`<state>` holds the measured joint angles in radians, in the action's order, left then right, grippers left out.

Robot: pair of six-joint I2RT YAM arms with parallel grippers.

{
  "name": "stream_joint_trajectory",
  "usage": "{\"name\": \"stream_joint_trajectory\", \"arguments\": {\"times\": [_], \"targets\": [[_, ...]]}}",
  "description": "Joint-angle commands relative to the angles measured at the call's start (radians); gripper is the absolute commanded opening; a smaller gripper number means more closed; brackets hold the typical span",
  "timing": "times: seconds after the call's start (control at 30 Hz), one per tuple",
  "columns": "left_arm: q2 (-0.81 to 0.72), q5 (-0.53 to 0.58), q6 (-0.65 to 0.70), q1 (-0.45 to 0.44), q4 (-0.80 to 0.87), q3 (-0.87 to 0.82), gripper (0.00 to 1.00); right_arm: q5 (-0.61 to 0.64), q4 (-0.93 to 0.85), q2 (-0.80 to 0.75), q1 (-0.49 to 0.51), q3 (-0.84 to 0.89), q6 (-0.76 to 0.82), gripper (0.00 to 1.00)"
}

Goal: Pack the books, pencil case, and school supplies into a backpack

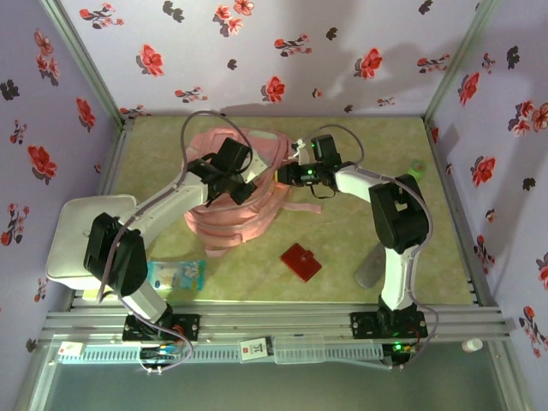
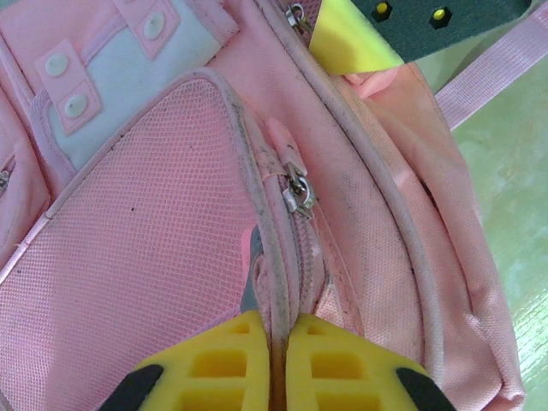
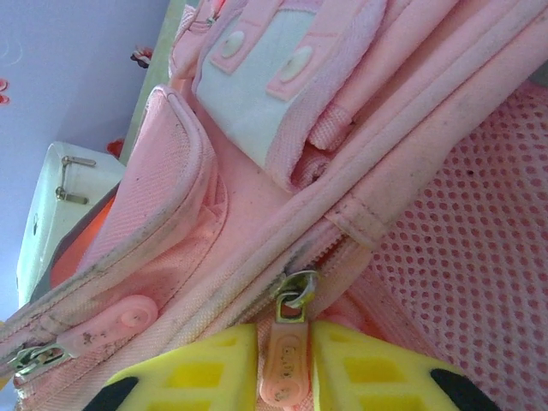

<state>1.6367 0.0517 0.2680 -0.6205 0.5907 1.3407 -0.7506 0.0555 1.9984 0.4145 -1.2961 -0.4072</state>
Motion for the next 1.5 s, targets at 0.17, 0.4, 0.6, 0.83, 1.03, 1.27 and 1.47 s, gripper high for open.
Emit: {"name": "stream_joint_trajectory", "arguments": {"times": [0.17, 0.4, 0.6, 0.83, 1.03, 1.27, 1.47], "targets": [[0.035, 0.001, -0.059, 0.010, -0.031, 0.040, 0.05, 0.017, -0.006, -0.047, 0.010, 0.009, -0.044, 0.17], [0.073, 0.022, -0.124, 0.011, -0.070, 0.057, 0.04, -0.037, 0.068, -0.141, 0.034, 0.129, -0.212, 0.18], [0.095, 0.015, -0.156, 0.011, -0.091, 0.078, 0.04, -0.008, 0.109, -0.195, 0.081, 0.240, -0.247, 0.18], [0.077, -0.009, -0.142, 0.011, -0.091, 0.069, 0.05, 0.120, 0.005, -0.198, 0.086, 0.221, -0.153, 0.29], [0.054, -0.030, -0.145, 0.011, -0.087, 0.057, 0.05, 0.204, -0.111, -0.202, 0.094, 0.138, -0.067, 0.35], [0.050, -0.030, -0.146, 0.011, -0.089, 0.059, 0.05, 0.266, -0.207, -0.203, 0.116, 0.109, 0.042, 0.30], [0.054, -0.028, -0.145, 0.010, -0.091, 0.067, 0.05, 0.275, -0.212, -0.185, 0.125, 0.100, 0.074, 0.29]]}}
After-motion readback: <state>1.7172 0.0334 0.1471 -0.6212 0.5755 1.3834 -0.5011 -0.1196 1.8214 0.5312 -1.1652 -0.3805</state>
